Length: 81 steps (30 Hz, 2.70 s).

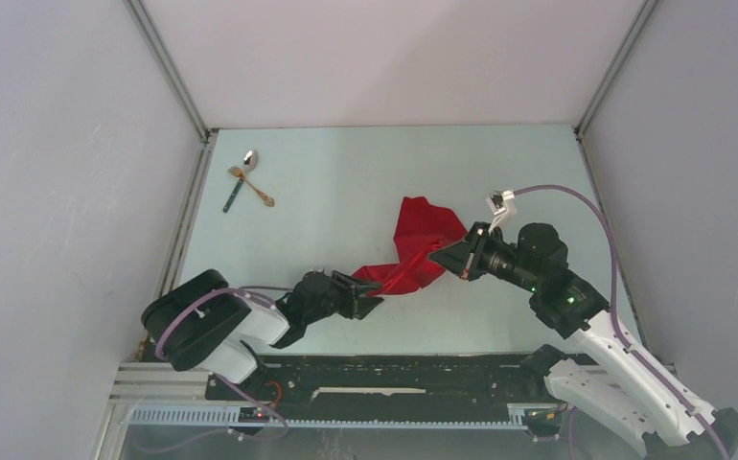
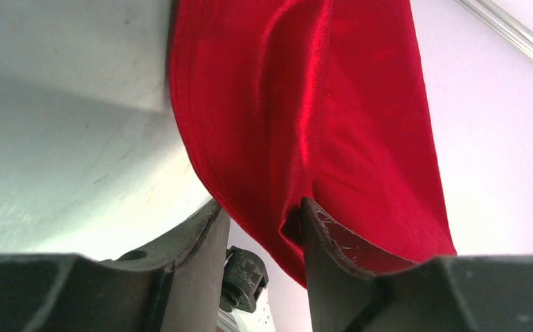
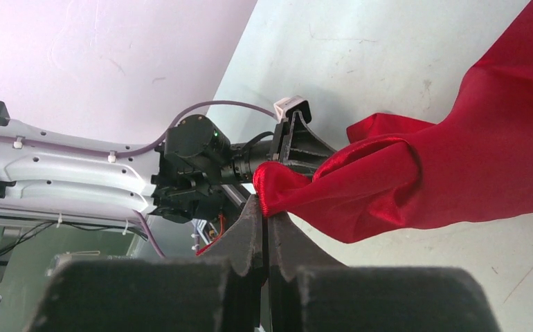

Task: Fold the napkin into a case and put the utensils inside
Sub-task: Pick up the crumpled napkin from the center of the board, then flatten out the crumpled napkin at the center of the board.

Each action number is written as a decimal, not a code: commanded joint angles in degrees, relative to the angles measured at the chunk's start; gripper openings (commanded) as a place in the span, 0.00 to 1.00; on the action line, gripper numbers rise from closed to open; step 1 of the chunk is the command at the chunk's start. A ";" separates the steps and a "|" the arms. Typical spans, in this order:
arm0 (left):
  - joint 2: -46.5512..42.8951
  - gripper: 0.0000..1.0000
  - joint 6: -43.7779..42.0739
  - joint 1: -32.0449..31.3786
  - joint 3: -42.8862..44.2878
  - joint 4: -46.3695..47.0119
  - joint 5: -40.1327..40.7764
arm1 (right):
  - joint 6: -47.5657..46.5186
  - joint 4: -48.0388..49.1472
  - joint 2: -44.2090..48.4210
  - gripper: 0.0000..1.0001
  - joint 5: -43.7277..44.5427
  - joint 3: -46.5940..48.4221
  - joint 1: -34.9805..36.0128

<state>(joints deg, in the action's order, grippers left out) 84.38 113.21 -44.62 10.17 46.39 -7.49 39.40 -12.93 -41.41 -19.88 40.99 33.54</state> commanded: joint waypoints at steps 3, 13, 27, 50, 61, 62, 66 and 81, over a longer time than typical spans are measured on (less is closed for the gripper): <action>5.97 0.37 2.78 -1.26 -1.89 13.06 3.81 | 0.76 2.63 -0.21 0.00 -1.45 3.09 -1.17; -14.50 0.00 -16.39 5.84 3.88 -17.67 7.06 | -13.12 -14.02 0.31 0.00 11.86 10.92 -4.39; 2.22 0.00 -66.09 31.71 79.90 -69.42 -0.04 | -19.15 -1.34 -34.91 0.00 2.36 42.56 -32.68; -36.34 0.12 -62.92 29.56 28.07 -67.01 1.86 | -13.16 -16.45 -12.16 0.40 1.14 0.63 -4.33; -54.95 1.00 -61.65 29.50 21.43 -91.05 10.05 | -6.56 -16.95 -7.51 0.87 4.23 -7.19 -18.94; -54.32 1.00 -62.29 29.58 22.10 -91.12 10.04 | -5.31 -15.10 -8.86 0.87 3.01 -7.24 -20.48; -48.78 1.00 -63.47 29.59 23.65 -86.18 4.38 | -5.07 -7.91 -17.87 0.87 3.74 -3.75 -22.88; -46.85 1.00 -63.40 27.72 22.52 -76.10 -7.01 | -9.95 1.01 -67.73 0.70 -4.74 30.94 -29.58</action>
<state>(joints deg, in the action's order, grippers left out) 41.41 50.00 -15.84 32.86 -31.42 -12.29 30.72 -11.88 -101.34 -22.83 63.64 5.39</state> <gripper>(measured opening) 0.996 0.709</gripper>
